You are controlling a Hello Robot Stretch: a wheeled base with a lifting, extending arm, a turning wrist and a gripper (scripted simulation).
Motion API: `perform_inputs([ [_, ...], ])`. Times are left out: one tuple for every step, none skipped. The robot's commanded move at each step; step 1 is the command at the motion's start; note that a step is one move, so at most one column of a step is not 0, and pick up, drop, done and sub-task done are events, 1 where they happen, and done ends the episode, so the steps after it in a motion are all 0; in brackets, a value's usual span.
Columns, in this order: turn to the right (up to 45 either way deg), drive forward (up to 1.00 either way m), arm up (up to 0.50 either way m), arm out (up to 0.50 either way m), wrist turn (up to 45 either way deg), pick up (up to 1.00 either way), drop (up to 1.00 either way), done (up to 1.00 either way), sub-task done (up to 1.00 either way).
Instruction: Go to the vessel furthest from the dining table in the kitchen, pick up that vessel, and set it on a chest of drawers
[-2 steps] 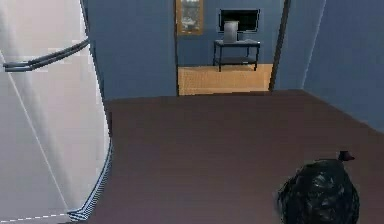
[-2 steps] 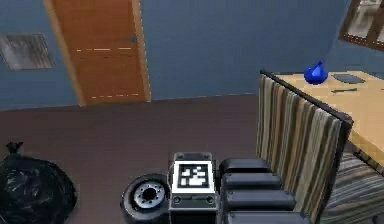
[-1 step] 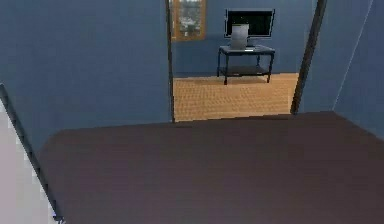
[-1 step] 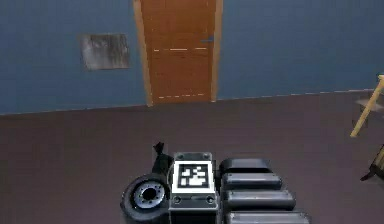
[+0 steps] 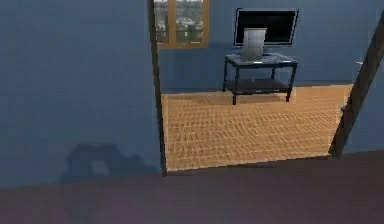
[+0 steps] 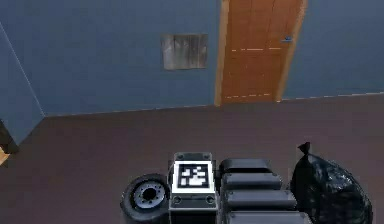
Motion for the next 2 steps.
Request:
perform_inputs([
  [0.0, 1.0, 0.0, 0.0, 0.0, 0.0, 0.0, 0.0, 0.0],
  [0.0, 0.45, 0.0, 0.0, 0.0, 0.0, 0.0, 0.0, 0.0],
])
